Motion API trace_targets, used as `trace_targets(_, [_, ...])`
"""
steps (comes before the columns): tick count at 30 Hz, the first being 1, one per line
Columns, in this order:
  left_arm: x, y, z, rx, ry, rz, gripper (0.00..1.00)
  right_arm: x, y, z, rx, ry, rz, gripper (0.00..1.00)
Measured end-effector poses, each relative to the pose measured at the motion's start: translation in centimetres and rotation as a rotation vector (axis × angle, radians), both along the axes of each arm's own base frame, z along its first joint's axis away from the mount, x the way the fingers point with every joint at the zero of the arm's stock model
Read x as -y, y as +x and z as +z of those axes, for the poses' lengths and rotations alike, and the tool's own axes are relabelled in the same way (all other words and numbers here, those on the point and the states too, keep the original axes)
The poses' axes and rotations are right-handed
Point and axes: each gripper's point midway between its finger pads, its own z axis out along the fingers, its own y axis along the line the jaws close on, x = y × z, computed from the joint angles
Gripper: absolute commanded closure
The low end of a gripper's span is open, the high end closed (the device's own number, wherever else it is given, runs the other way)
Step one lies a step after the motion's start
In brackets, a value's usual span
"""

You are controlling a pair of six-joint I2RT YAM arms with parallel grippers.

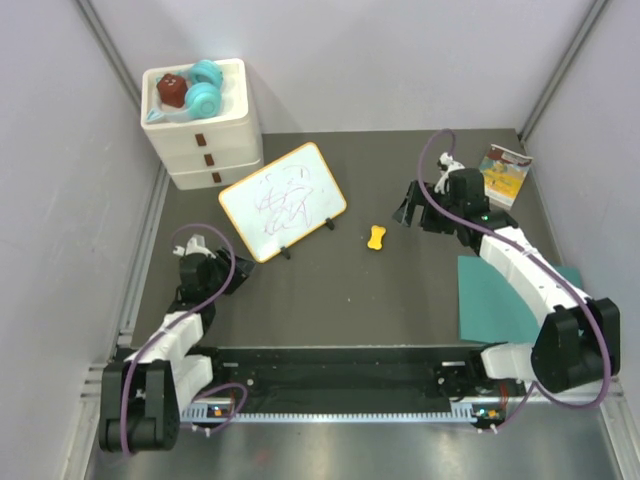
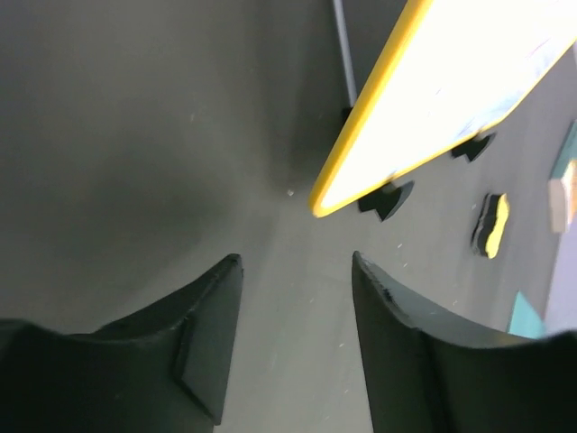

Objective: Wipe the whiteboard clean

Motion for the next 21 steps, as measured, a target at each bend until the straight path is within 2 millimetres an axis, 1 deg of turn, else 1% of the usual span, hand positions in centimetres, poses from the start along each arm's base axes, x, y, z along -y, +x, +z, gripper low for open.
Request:
trace_targets(2, [0.0,0.3,0.2,0.011,-0.002,0.003,0.48,-0.5,0.5,-0.5,-0.017,0.012,0.018,0.05])
trace_targets(5, [-0.1,0.5,-0.3,0.003,-0.001,0.005,0.47,-1.0,0.5,-1.5,-0.051,0.025,0.033,0.05])
trace_targets(7, [-0.1,0.6,-0.8,-0.010,-0.003,0.003,0.45,-1.3,0.4,-1.7,-0.061,0.034,0.042,0.06])
trace_targets(9, [0.0,0.7,-1.0,-0.012,-0.005,0.000,0.46,-1.5,0.4,-1.7,-0.068,0.044,0.049,0.06])
trace_targets(13, [0.3,0.8,-1.6,0.001,-0.022,-0.008,0.49,-1.9,0.3,-2.1,-0.082,0.048,0.062,0.09])
trace_targets(14, [0.3,0.7,-1.7,0.003,-0.028,-0.007,0.52,-2.2,0.4,-2.3,-0.087,0.048,0.066,0.10])
trace_targets(15, [0.4,0.6,-1.9,0.000,-0.033,-0.005,0.57,-2.4,0.3,-2.5,-0.097,0.045,0.071,0.10])
trace_targets(16, [0.4,0.6,-2.1,0.001,-0.036,-0.004,0.57,-2.7,0.4,-2.7,-0.108,0.044,0.076,0.11])
trace_targets(21, [0.5,1.2,-2.5,0.009,-0.049,-0.005,0.59,-4.7,0.9,-2.9,-0.126,0.035,0.116,0.12])
